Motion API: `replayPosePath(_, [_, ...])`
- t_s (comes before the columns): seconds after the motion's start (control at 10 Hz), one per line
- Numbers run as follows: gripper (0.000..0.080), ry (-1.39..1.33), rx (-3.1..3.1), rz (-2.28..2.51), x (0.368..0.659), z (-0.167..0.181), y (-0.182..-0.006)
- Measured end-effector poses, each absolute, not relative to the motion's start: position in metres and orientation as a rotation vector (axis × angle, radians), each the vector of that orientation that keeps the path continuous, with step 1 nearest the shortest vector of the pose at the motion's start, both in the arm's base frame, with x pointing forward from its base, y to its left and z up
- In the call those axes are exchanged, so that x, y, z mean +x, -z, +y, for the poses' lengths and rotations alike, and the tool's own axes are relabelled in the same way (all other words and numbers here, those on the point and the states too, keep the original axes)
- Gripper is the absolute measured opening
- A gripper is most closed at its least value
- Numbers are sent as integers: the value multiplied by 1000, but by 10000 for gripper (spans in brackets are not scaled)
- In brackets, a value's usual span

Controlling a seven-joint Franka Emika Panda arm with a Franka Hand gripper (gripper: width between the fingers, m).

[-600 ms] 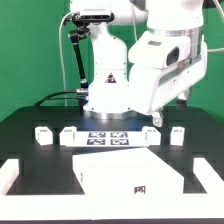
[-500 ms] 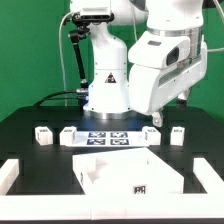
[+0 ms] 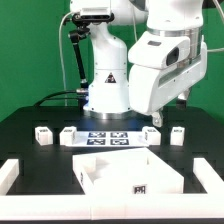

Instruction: Assemble square table

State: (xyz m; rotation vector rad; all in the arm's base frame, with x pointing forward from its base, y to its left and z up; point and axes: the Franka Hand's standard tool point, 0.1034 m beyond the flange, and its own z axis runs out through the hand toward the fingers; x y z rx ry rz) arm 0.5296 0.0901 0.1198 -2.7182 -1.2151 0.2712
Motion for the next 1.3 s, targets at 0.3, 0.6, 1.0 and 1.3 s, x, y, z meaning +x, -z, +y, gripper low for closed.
replayPosePath(0.3, [649, -271, -2658, -1323, 515, 74, -118])
replayPosePath(0.6, [649, -190, -2486, -1572, 462, 16, -91])
replayPosePath(1.0, [649, -113, -2141, -1972, 456, -12, -65])
replayPosePath(1.3, [649, 12, -1796, -2356, 463, -30, -49])
